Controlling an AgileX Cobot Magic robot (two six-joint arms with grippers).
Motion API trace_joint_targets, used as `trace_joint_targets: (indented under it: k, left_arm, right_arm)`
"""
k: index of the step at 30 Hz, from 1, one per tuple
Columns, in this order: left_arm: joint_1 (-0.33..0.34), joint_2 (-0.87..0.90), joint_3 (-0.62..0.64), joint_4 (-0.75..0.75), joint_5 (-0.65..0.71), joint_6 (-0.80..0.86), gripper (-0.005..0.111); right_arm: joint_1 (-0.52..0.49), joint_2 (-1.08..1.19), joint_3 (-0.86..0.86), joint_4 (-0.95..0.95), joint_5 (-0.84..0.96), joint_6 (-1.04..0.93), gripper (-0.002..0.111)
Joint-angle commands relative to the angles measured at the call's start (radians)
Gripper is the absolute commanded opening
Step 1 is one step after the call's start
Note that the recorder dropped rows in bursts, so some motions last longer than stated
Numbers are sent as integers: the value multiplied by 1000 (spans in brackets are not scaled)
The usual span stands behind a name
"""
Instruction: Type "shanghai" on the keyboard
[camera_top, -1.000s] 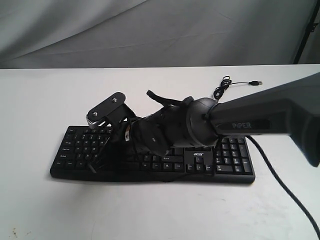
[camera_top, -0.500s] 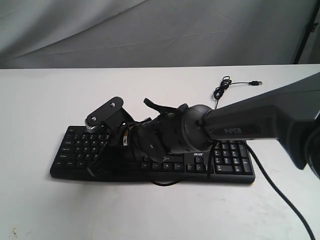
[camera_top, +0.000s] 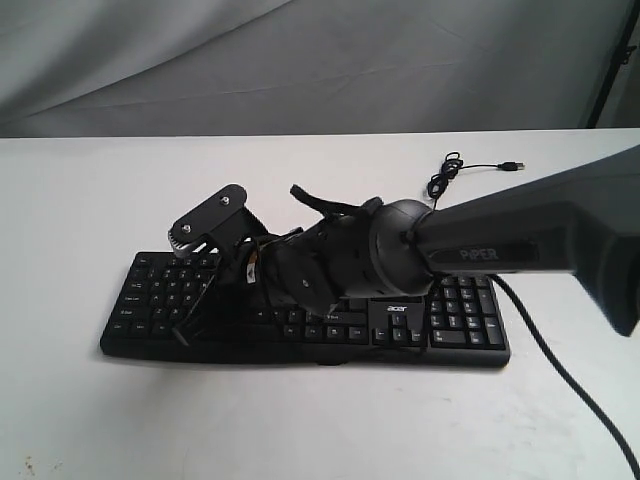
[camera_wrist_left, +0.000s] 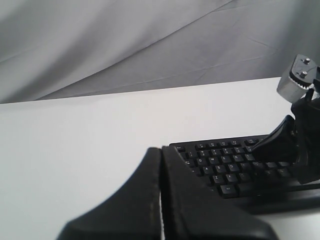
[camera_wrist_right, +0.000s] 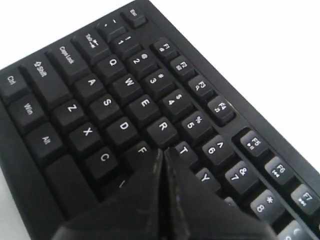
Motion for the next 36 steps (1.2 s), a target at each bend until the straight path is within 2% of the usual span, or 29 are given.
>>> trace_joint_targets:
  k: [1, 36]
  left_arm:
    - [-4, -3, 4, 5, -6, -3, 0]
    - [-4, -3, 4, 5, -6, -3, 0]
  right_arm:
    - [-19, -30, 11, -4, 25, -16, 0]
    - [-30, -11, 36, -4, 27, -16, 0]
